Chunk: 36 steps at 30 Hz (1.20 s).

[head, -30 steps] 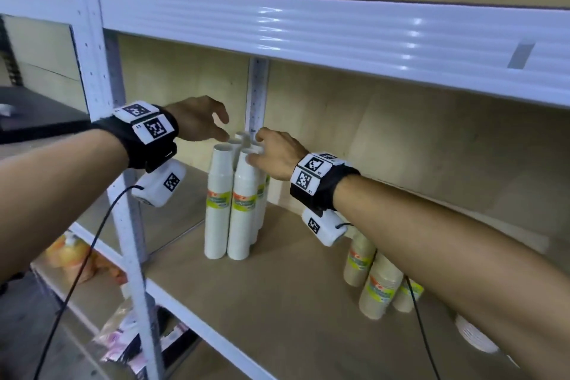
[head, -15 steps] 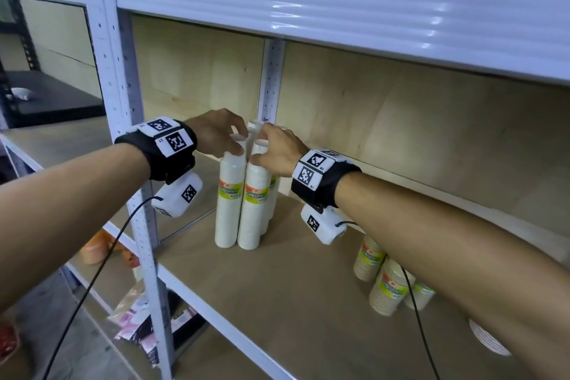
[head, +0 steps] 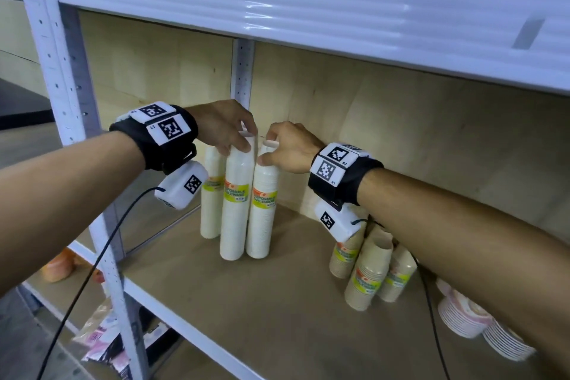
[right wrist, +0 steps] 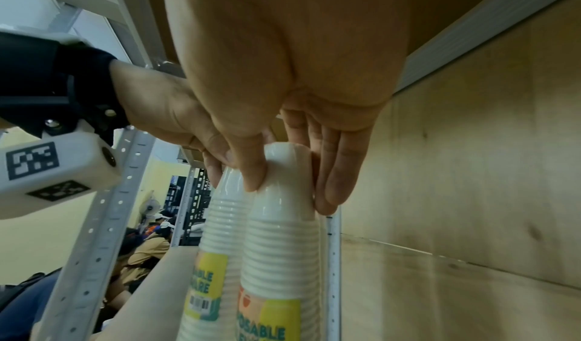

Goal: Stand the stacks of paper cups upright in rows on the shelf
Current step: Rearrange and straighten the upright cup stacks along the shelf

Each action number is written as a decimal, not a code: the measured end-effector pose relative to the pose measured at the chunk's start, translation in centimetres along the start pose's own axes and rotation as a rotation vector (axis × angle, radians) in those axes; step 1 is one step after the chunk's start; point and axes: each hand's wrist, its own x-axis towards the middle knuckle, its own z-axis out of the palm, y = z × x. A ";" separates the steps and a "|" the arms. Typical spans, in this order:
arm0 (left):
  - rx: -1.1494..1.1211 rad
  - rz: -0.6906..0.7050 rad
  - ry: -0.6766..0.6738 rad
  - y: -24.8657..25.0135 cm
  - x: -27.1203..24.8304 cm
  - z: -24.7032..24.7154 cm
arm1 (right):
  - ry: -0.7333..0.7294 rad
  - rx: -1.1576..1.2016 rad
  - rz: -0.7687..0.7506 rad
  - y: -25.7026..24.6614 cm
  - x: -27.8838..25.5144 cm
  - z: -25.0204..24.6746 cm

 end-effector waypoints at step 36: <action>-0.109 0.276 -0.022 5.6 16.6 8.1 | 0.137 -0.017 0.461 13.2 3.5 -2.4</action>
